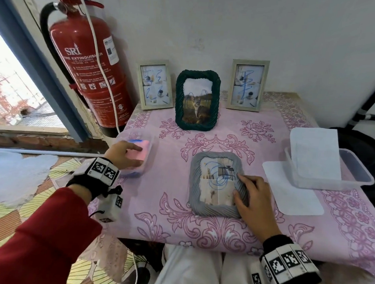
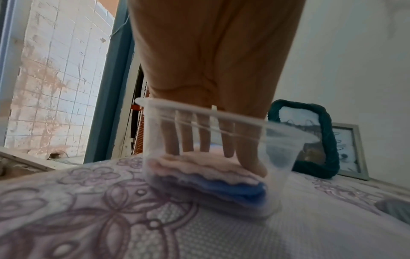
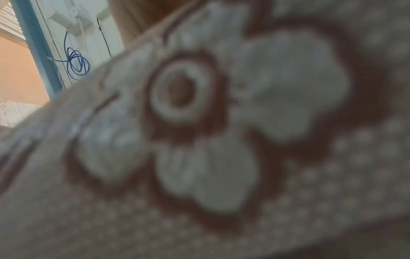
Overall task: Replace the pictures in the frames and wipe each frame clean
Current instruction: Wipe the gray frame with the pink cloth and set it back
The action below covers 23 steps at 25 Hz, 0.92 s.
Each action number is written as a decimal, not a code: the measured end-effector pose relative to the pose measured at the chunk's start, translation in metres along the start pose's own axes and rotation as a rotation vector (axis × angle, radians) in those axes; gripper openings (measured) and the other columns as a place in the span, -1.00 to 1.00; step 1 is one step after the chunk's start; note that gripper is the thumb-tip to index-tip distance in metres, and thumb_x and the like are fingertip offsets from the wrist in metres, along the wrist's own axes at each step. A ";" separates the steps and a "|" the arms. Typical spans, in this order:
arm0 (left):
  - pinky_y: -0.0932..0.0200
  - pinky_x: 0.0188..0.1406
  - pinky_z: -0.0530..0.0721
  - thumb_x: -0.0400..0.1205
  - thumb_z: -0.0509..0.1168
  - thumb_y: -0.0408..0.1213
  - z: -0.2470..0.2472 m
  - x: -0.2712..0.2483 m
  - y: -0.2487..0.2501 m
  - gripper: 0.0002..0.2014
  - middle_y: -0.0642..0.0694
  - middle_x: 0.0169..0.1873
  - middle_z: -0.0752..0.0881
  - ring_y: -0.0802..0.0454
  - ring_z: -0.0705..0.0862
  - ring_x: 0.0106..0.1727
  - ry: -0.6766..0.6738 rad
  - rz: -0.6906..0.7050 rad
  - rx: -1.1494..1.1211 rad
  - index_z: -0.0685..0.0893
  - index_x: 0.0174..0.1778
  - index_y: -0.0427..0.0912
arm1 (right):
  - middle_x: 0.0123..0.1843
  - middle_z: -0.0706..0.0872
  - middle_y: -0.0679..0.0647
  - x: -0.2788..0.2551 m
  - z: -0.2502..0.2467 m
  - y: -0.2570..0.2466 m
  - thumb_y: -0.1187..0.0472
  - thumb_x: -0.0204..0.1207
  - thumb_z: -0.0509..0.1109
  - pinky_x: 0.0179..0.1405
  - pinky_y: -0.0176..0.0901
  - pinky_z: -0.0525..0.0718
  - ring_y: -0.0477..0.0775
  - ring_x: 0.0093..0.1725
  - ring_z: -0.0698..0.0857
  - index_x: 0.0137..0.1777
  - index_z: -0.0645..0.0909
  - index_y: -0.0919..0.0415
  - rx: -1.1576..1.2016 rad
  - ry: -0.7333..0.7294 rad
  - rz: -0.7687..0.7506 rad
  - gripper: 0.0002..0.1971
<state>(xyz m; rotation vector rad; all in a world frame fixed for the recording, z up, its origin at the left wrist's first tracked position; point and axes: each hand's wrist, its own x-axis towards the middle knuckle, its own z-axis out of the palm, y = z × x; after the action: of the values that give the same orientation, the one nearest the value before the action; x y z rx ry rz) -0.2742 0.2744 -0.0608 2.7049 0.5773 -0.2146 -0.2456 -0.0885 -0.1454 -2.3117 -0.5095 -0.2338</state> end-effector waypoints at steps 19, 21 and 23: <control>0.10 -0.27 0.77 0.54 0.30 -0.44 -0.032 -0.019 0.040 -0.62 -0.26 0.09 0.71 -0.13 0.76 -0.22 0.544 0.024 -0.387 0.59 0.30 -0.31 | 0.20 0.49 0.12 0.000 -0.005 -0.007 0.20 0.50 0.39 0.34 -0.05 0.41 0.08 0.22 0.44 0.40 0.51 0.22 0.011 -0.034 0.045 -0.55; 0.45 -0.50 0.65 0.55 0.31 -0.43 -0.035 -0.030 0.062 -0.61 -0.14 0.01 0.67 0.09 0.73 -0.32 0.590 0.156 -0.483 0.58 0.32 -0.29 | 0.20 0.50 0.12 0.000 -0.006 -0.008 0.19 0.51 0.39 0.34 -0.07 0.40 0.08 0.23 0.44 0.40 0.51 0.22 0.011 -0.035 0.050 -0.55; 0.53 -0.50 0.63 0.56 0.33 -0.40 -0.030 -0.040 0.087 -0.61 -0.09 0.03 0.65 0.17 0.73 -0.29 0.536 0.266 -0.525 0.57 0.33 -0.27 | 0.20 0.51 0.11 -0.001 -0.006 -0.009 0.18 0.50 0.40 0.32 -0.06 0.37 0.11 0.24 0.44 0.40 0.52 0.20 -0.015 -0.034 0.049 -0.55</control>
<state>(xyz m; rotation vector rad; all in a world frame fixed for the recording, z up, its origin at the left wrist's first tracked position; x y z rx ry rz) -0.2718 0.1974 0.0037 2.2668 0.3370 0.6567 -0.2499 -0.0872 -0.1359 -2.3435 -0.4683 -0.1757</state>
